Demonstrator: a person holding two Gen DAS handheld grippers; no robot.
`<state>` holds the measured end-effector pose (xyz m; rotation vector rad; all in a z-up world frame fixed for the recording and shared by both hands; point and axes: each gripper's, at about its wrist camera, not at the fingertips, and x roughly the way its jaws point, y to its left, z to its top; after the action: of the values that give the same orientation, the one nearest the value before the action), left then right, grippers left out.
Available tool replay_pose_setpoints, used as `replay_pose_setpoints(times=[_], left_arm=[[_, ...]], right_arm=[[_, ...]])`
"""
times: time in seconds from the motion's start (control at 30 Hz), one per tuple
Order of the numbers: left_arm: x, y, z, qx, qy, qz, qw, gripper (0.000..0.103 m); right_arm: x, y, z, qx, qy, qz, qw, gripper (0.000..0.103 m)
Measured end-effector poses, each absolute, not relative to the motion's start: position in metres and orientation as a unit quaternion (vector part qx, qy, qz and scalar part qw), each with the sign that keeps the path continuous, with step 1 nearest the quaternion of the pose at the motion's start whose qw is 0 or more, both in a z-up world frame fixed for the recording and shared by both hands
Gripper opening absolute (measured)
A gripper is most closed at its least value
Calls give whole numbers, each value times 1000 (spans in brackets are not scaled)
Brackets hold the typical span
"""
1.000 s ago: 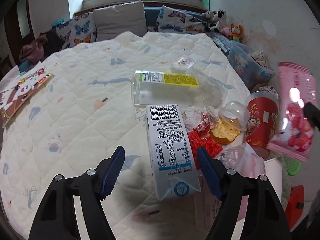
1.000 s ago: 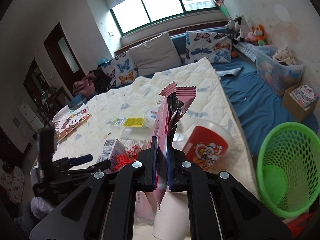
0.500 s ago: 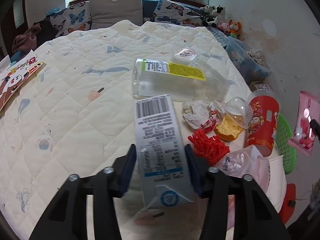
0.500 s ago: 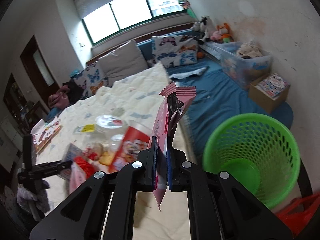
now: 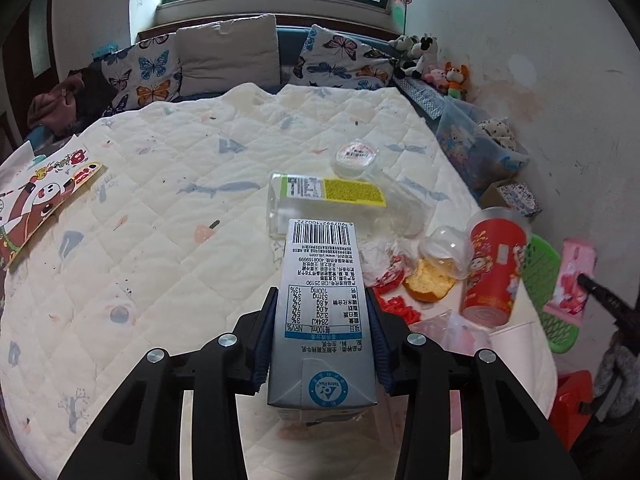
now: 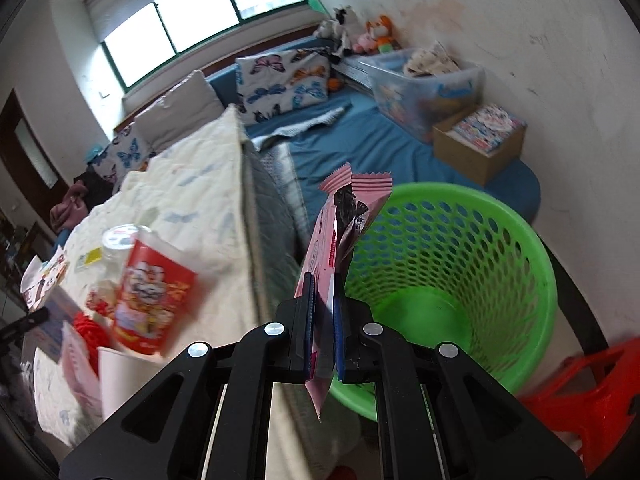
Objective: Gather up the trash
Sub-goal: 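Carry both items to the green basket and open both grippers to drop them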
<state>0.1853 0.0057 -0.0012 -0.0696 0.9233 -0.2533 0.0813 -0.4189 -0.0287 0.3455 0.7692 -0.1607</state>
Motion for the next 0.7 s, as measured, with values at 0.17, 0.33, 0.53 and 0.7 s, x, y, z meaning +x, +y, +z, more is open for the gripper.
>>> replay_pose_setpoints(times=[0.17, 0.33, 0.53, 0.7], left_arm=[[173, -5, 32, -30, 412, -145, 899, 40], [165, -43, 62, -23, 392, -202, 897, 40], [166, -124, 73, 8, 390, -272, 879, 40], [172, -203, 64, 47, 398, -320, 858, 40]], right_arm=[[90, -436, -48, 164, 389, -93, 902, 10], [99, -457, -68, 176, 403, -100, 892, 13], [92, -479, -78, 195, 402, -118, 887, 34], [72, -489, -75, 199, 391, -126, 890, 42]])
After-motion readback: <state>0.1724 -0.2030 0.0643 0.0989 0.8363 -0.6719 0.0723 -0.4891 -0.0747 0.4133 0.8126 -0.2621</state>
